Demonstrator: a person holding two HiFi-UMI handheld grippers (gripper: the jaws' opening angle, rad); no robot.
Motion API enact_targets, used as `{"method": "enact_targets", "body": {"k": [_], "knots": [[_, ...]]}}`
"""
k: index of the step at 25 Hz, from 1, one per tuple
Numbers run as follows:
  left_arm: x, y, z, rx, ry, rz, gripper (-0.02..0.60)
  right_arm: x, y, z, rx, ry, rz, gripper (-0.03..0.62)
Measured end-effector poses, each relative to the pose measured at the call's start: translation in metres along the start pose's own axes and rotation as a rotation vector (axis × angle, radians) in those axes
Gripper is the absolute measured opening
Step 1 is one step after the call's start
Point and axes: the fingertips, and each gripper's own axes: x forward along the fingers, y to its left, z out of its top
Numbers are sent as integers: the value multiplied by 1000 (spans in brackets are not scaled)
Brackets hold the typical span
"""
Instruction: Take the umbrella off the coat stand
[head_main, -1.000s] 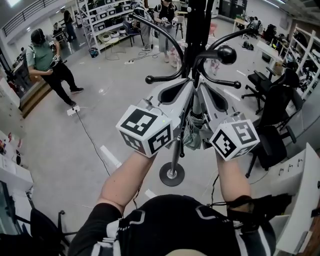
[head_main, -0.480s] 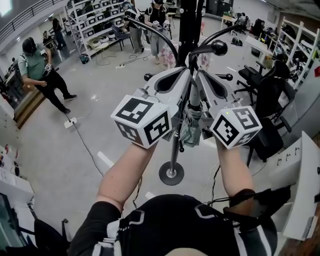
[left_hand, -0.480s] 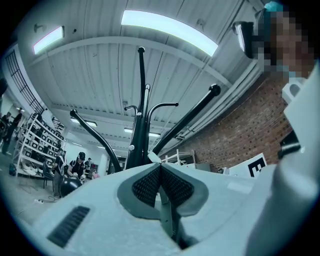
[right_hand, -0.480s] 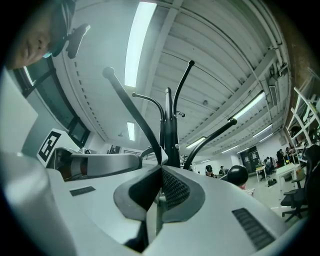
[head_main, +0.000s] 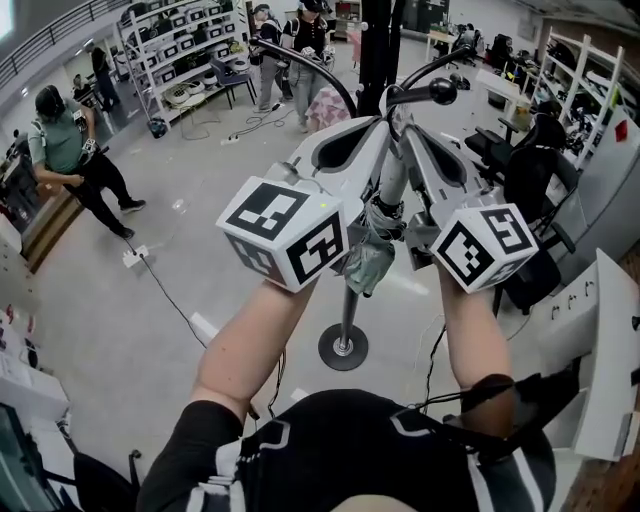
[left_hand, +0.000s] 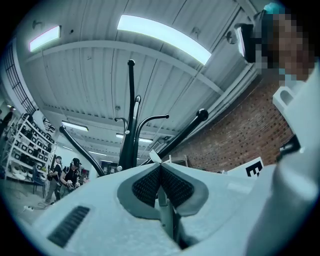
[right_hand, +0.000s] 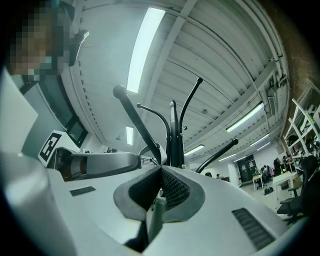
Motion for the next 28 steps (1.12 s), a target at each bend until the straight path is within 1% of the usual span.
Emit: {"method": "enact_targets", "body": {"k": [8, 11, 14, 23, 28], "knots": [[-5, -25, 26, 20, -20, -75, 12, -14, 14, 29, -28, -49, -33, 8], [-9, -36, 38, 4, -40, -110, 12, -22, 21, 44, -44, -75, -45, 8], [-16, -46, 50, -12, -60, -130, 12, -30, 27, 60, -58, -97, -61, 8], [-26, -70, 78, -3, -123, -189, 12, -50, 47, 93, -122, -143, -91, 8], [-45, -80, 88, -11, -143, -217, 12, -58, 68, 99, -131, -151, -84, 8]]}}
